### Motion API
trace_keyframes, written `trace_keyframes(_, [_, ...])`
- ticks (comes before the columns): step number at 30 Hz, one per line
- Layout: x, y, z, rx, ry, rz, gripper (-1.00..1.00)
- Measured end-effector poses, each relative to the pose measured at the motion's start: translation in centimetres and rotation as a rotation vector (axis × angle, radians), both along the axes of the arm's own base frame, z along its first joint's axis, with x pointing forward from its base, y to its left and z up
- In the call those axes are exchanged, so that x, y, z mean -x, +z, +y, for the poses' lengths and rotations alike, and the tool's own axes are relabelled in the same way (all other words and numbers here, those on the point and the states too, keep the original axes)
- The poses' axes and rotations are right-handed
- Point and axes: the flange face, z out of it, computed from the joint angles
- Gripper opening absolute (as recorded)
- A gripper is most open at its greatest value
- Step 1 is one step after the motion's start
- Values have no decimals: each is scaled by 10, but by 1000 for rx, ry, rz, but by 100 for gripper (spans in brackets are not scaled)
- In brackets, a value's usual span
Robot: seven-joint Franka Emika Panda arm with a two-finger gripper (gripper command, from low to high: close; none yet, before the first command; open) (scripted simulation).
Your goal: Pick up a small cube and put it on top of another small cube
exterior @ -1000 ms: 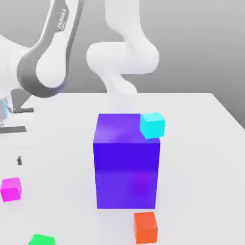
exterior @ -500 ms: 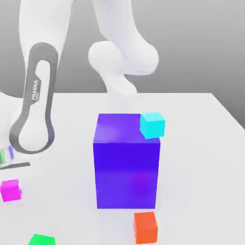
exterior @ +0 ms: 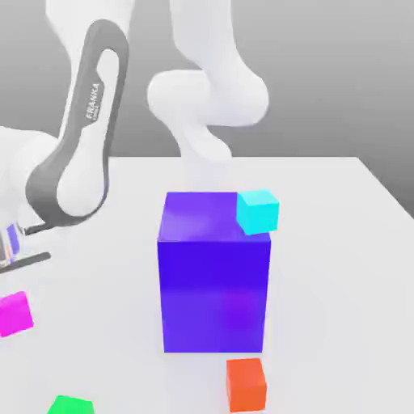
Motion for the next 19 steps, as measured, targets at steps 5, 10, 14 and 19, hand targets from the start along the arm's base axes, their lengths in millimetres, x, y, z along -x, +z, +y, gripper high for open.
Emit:
trace_keyframes(5, [-51,14,41,-1,273,-3,-100])
trace_keyframes(10, [-98,28,90,3,542,-11,-100])
trace_keyframes(14, [-105,-22,99,3,584,-13,100])
trace_keyframes(19, [-105,-22,99,3,584,-13,100])
